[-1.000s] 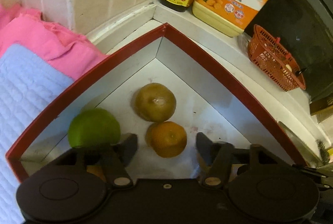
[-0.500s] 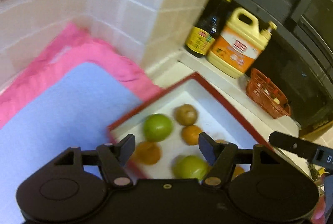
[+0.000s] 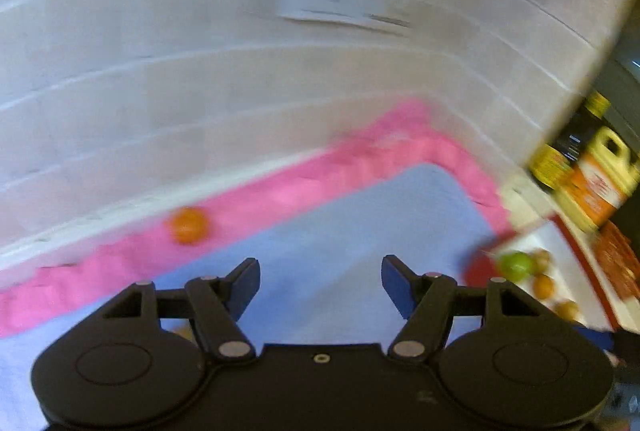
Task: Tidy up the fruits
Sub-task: 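Grasp the last mandarin with the left tool while the right tool grasps a labeled kiwi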
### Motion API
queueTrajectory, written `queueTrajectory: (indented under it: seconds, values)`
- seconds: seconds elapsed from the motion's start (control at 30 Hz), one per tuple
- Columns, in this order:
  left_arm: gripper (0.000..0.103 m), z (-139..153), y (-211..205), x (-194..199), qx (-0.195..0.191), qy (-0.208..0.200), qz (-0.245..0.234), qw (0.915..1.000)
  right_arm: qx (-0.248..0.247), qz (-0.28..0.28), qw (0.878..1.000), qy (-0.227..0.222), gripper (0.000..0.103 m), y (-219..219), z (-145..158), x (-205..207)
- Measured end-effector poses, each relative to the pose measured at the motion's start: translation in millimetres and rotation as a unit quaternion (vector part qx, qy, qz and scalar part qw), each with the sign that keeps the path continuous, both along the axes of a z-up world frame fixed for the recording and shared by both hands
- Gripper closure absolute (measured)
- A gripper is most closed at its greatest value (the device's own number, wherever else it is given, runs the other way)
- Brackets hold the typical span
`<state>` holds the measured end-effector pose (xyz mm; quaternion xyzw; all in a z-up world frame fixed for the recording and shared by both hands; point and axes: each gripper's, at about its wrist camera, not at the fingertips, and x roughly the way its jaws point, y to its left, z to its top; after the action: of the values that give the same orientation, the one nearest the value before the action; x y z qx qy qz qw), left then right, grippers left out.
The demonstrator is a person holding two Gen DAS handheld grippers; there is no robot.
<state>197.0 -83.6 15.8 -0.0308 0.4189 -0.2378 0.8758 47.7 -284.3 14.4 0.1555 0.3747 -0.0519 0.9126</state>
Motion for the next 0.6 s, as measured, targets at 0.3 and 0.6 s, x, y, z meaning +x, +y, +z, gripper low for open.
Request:
queueTrajectory:
  seconds: [0.3,0.6]
  values:
    - [0.031,-45,47,70,-0.001,0.046,0.039,0.9982,0.024,0.142,0.989,0.026,0.023,105,-42,45]
    - [0.031,-101,18,106,0.075,0.032,0.005,0.9967,-0.002,0.232,0.973,0.007,0.025,162,-88,82]
